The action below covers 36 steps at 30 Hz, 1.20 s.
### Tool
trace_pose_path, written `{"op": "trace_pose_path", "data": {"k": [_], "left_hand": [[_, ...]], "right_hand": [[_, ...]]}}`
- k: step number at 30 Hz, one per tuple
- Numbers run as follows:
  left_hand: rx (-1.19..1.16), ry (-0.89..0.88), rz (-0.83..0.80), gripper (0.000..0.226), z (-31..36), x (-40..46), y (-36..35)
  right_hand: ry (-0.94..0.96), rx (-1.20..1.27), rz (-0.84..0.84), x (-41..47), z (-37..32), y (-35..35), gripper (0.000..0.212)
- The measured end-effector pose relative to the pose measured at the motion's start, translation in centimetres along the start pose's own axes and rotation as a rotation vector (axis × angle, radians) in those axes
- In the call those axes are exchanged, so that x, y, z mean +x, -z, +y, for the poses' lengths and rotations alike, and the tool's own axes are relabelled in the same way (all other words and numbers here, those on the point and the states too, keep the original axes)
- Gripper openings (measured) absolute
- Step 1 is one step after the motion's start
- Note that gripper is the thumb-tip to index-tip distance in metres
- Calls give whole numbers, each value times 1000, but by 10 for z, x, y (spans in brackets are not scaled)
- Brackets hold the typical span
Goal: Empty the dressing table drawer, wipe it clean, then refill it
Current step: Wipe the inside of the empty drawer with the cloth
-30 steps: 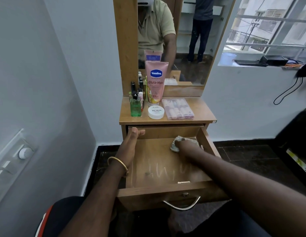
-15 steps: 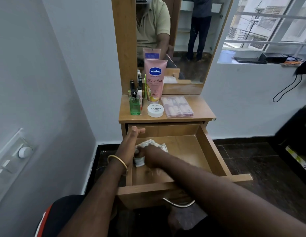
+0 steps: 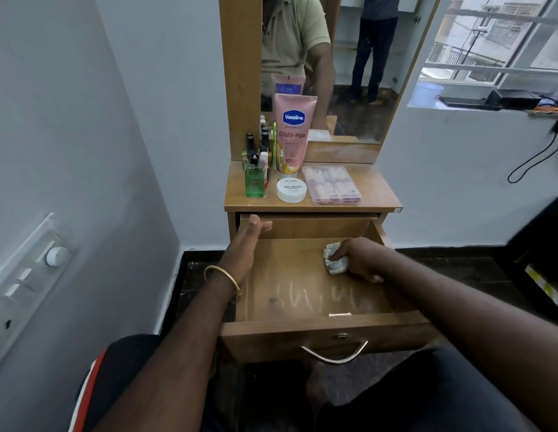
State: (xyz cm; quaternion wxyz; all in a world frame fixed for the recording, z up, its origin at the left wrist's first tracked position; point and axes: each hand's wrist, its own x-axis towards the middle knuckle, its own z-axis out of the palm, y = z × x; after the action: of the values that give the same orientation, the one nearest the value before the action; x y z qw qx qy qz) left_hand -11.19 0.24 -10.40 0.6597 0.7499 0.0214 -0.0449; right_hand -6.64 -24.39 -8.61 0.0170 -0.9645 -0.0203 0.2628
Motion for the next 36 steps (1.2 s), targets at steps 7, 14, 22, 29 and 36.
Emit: {"op": "trace_pose_path", "data": {"k": [7,14,22,29,36], "left_hand": [[-3,7,3,97,-1,2,-1],[-28,-8,-23,97,-1,2,0],[-49,1,-18,89,-7,6,1],[-7,13,-32,89,-3,3,0],[27,20,-23,89,2,-1,-2]], "right_hand": [[-210,66,-23,-8,-78,-17,44],[52,21,-1,-15,-143,-31,46],[212,44,-198,-5,-80,-21,57],[-87,24,-95,-1,-17,-4,61],[-174,-72,-46,-25,-73,-22,49]]}}
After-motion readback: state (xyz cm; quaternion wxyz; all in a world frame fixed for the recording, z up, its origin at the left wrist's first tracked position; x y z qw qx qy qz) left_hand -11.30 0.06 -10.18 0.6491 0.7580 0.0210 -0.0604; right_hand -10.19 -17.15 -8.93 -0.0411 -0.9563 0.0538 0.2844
